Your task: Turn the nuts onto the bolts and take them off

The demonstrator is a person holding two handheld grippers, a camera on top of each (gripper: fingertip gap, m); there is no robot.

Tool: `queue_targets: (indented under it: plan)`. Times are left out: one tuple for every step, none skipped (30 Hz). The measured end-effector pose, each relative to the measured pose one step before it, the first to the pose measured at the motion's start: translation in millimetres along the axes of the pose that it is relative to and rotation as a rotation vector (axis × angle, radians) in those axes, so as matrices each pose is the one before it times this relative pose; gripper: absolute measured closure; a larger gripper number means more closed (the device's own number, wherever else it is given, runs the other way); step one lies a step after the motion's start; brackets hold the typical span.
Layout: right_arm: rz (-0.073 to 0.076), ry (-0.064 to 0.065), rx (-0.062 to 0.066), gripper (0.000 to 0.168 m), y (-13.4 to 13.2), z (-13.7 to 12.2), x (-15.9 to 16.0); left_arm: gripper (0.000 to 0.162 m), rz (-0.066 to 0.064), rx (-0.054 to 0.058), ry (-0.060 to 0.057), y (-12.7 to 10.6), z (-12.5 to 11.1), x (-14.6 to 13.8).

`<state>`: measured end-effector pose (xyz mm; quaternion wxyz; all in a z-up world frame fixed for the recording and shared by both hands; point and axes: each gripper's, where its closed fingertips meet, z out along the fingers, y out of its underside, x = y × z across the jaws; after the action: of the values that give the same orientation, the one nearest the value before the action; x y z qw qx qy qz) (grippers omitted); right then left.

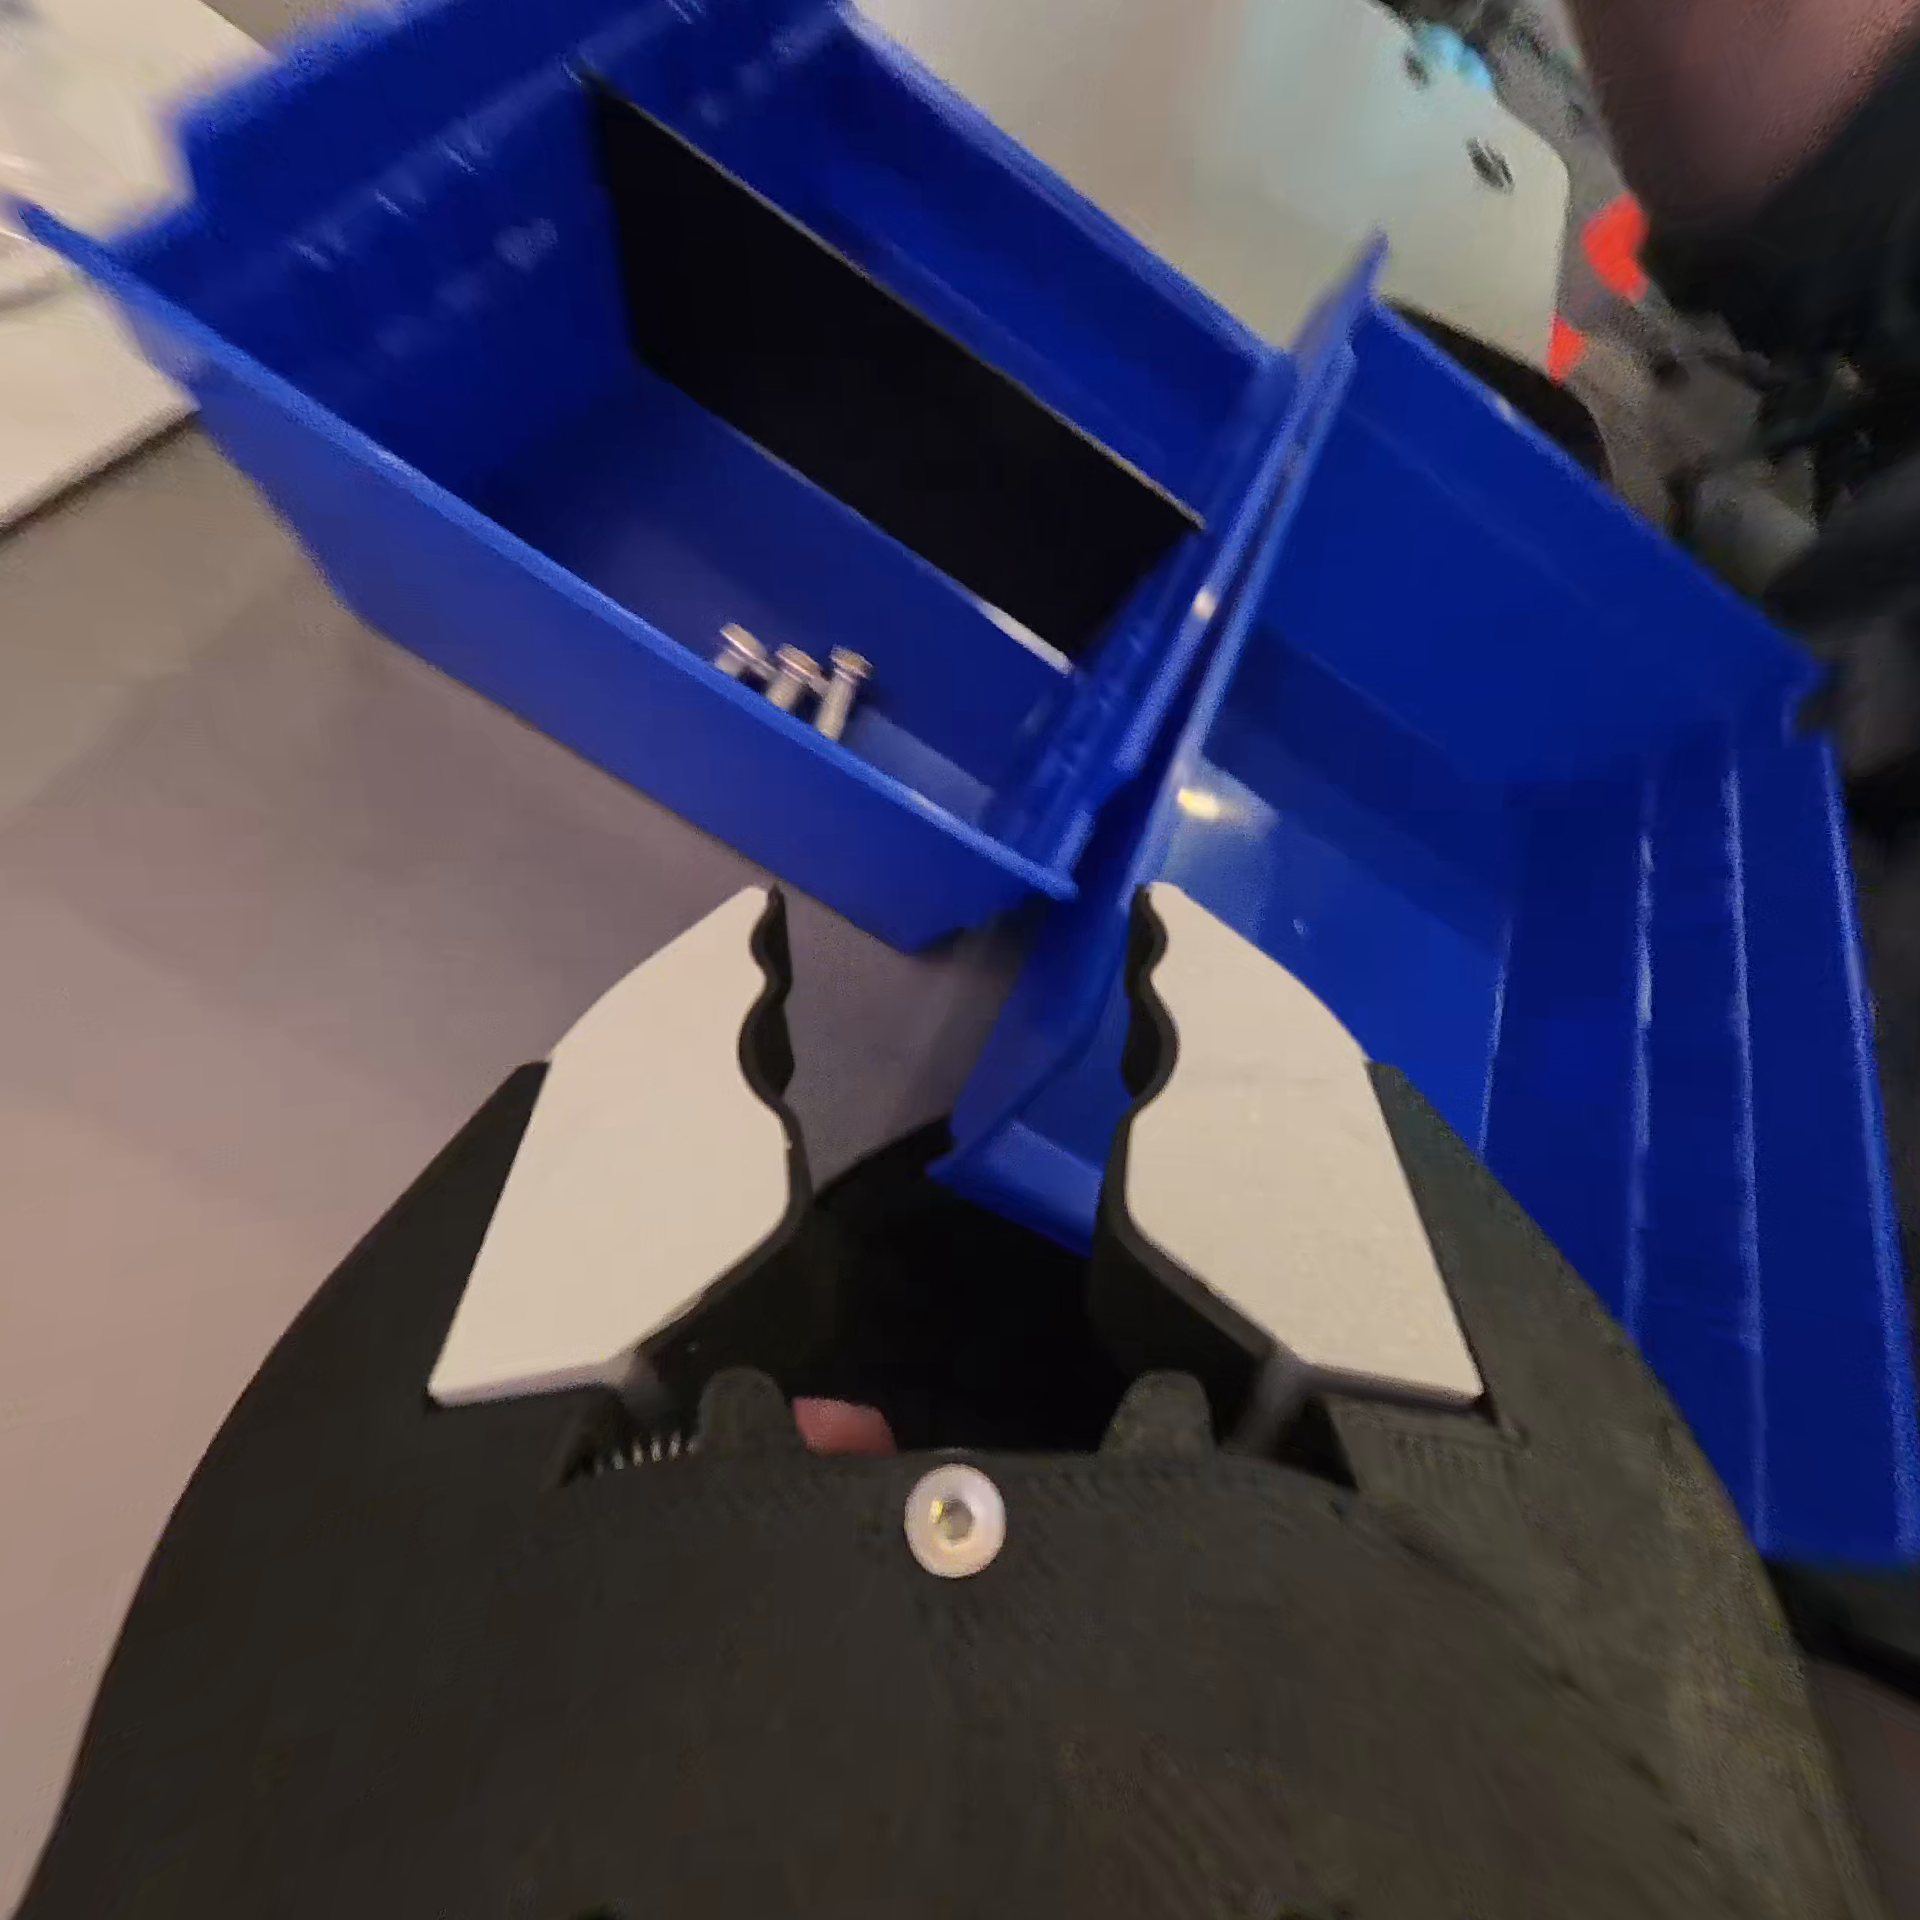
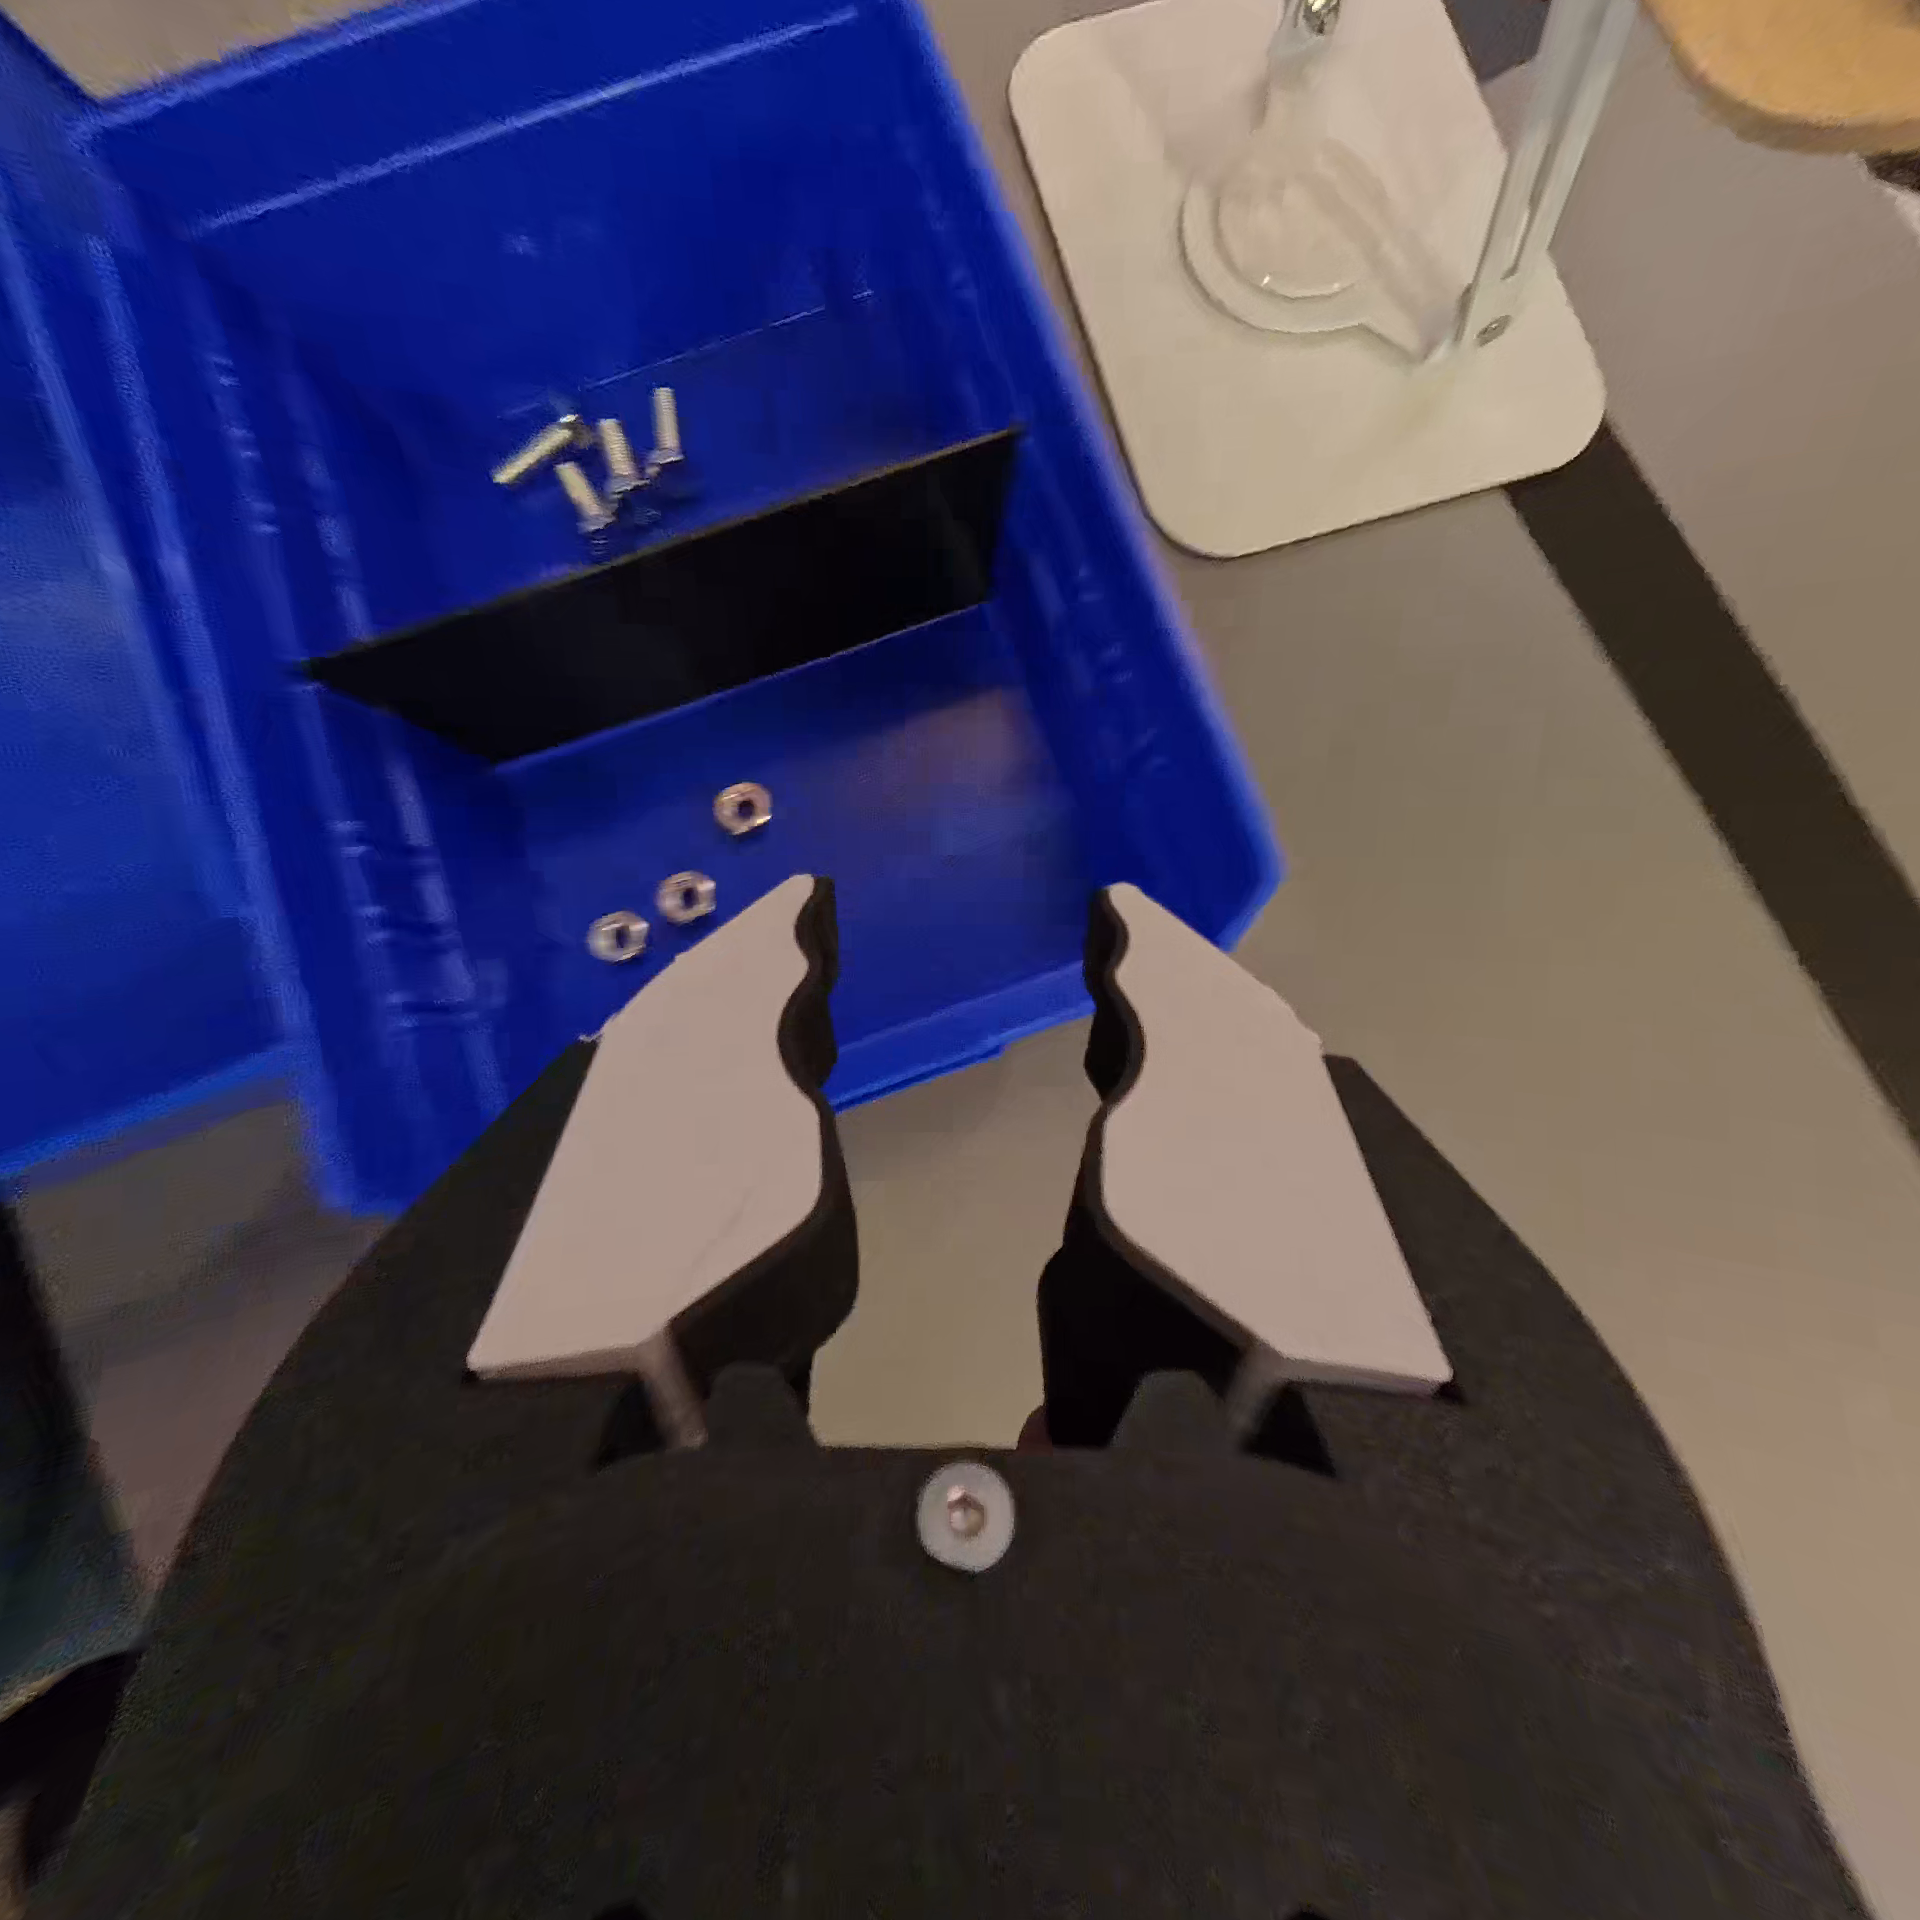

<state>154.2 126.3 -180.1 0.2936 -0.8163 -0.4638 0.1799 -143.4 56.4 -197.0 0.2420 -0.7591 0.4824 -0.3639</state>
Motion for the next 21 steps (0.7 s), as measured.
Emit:
queue_targets:
  plan:
    - [0.0230, 0.0098, -0.0001, 0.121, 2.68, -10.50, -15.39, 0.104, -0.0414, 0.0336, -0.0539, -11.30, -4.33, -10.68]
    - [0.0218, 0.0023, 0.0102, 0.119, 2.19, -9.03, -16.52, 0.103, -0.0345, 0.0324, -0.0095, -11.64, -1.66, -4.34]
    - [0.0255, -0.0132, 0.0139, 0.118, 2.25, -6.66, -18.44, 0.102, -0.0309, 0.0341, 0.0012, -11.64, 0.57, -2.14]
    - [0.0267, -0.0155, -0.0011, 0.115, 4.73, -3.87, -18.08, 0.103, -0.0382, 0.0153, -0.0306, -8.87, 2.76, -6.49]
    - [0.0259, -0.0058, -0.0101, 0.113, 6.74, -2.24, -15.76, 0.102, -0.0218, -0.0025, -0.0312, -5.89, 5.13, -5.44]
    - [0.0307, 0.0017, 0.0011, 0.116, 6.23, -1.41, -13.22, 0.101, -0.0074, -0.0106, -0.0336, -3.83, 6.76, -4.40]
    - [0.0350, -0.0077, 0.0118, 0.120, 5.48, -0.40, -12.66, 0.100, -0.0035, -0.0285, -0.0467, -0.48, 7.81, -6.62]
    - [0.0359, -0.0207, 0.0081, 0.120, 5.93, 1.43, -12.93, 0.098, 0.0057, -0.0278, -0.0212, 0.50, 8.81, -2.74]
    - [0.0334, -0.0156, -0.0041, 0.119, 7.26, 2.85, -10.97, 0.098, -0.0091, -0.0280, -0.0050, 1.72, 9.16, -0.94]
    - [0.0207, 0.0021, -0.0165, 0.117, 8.42, 3.39, -7.47, 0.099, -0.0136, -0.0385, -0.0107, 3.77, 8.46, -2.61]
    - [0.0137, 0.0080, -0.0106, 0.117, 6.96, 2.88, -5.52, 0.099, -0.0027, -0.0310, -0.0077, 3.05, 7.29, -1.80]
    - [0.0187, -0.0030, 0.0024, 0.118, 4.29, 2.85, -5.84, 0.099, -0.0085, -0.0165, -0.0122, 1.71, 5.89, -2.20]
    - [0.0214, -0.0133, 0.0062, 0.117, 2.75, 3.54, -6.35, 0.104, -0.0071, -0.0185, -0.0062, 2.36, 5.18, -0.83]
    - [0.0174, -0.0159, 0.0003, 0.116, 2.75, 4.45, -6.15, 0.108, -0.0134, -0.0211, 0.0109, 2.12, 3.18, 1.19]
    - [0.0092, -0.0119, -0.0110, 0.116, 3.44, 5.18, -5.54, 0.108, -0.0214, -0.0005, 0.0047, -0.59, 0.78, -0.74]
    - [-0.0008, -0.0069, -0.0183, 0.114, 3.55, 5.00, -4.81, 0.114, -0.0015, -0.0023, -0.0083, -0.04, -0.24, -2.57]
    - [-0.0015, -0.0129, -0.0102, 0.115, 1.67, 3.65, -4.57, 0.121, -0.0001, -0.0086, -0.0140, 1.07, -0.21, -3.31]
    - [0.0056, -0.0126, 0.0041, 0.118, -0.88, 2.43, -2.99, 0.122, -0.0062, -0.0044, -0.0044, 0.72, 0.21, -2.04]
    - [0.0031, 0.0043, -0.0023, 0.120, -0.35, 2.15, 0.48, 0.126, -0.0101, -0.0033, 0.0138, 0.72, 0.37, 0.18]
    - [-0.0053, 0.0142, -0.0201, 0.123, 1.97, 2.63, 1.89, 0.128, -0.0070, -0.0050, 0.0224, 0.67, 0.36, 1.32]
    - [-0.0110, 0.0234, -0.0250, 0.128, 2.55, 2.74, 2.48, 0.128, -0.0033, -0.0067, 0.0081, 0.40, 0.44, 0.08]
